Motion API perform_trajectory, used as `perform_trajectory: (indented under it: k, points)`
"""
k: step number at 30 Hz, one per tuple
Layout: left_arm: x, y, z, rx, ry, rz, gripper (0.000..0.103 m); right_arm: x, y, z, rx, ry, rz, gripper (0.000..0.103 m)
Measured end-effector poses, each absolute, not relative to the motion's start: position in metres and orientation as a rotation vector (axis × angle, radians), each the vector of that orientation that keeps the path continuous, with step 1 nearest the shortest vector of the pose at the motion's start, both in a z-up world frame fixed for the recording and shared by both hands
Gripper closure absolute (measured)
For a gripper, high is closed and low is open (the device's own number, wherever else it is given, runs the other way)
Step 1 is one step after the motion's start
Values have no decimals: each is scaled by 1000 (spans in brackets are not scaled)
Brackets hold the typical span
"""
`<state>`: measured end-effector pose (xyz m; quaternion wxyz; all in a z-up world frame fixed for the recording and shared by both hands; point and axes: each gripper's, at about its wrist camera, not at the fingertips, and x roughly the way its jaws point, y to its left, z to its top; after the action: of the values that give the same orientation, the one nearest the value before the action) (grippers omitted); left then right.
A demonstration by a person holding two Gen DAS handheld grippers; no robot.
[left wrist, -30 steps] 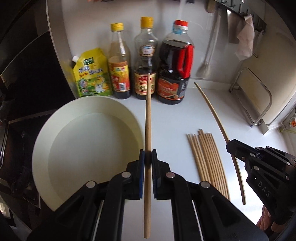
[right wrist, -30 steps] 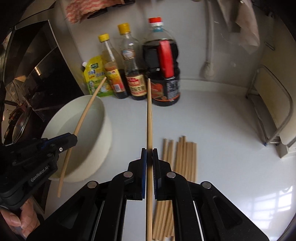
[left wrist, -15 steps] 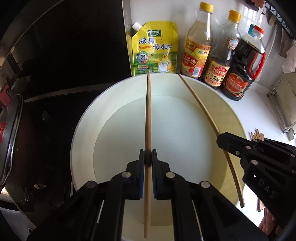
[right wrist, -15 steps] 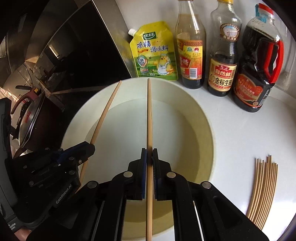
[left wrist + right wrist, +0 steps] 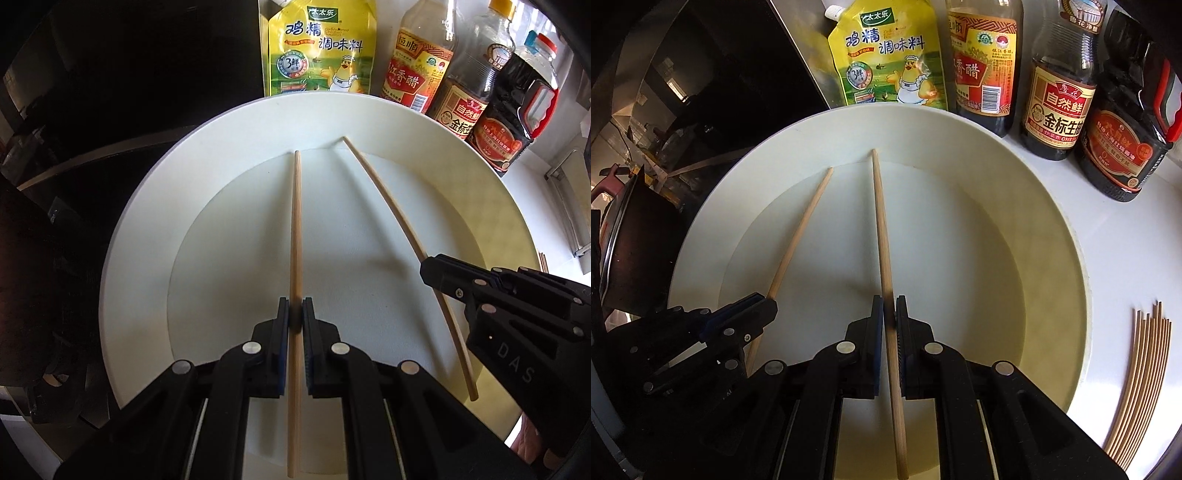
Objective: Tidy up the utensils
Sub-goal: 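Lift and carry both held chopsticks over the white basin, then open the left tool over the basin while the right tool releases its chopstick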
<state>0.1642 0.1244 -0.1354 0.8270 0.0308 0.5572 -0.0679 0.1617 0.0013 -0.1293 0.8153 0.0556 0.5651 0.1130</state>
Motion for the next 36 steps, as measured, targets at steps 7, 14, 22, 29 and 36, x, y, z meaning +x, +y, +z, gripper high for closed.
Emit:
perform_trajectory:
  k: [7, 14, 22, 29, 36]
  points:
    - [169, 132, -127, 32, 1164, -120, 62, 158, -4, -118, 104, 1164, 220, 81]
    - [162, 138, -114, 31, 1149, -105, 55, 146, -9, -107, 92, 1149, 223, 81]
    - [142, 140, -99, 21, 1121, -99, 45, 126, -10, -95, 77, 1120, 207, 76]
    - [124, 136, -79, 26, 1065, -86, 42, 95, -24, -75, 78, 1060, 198, 73]
    - [102, 125, -59, 32, 1017, -98, 41, 64, -49, -65, 111, 1037, 173, 70]
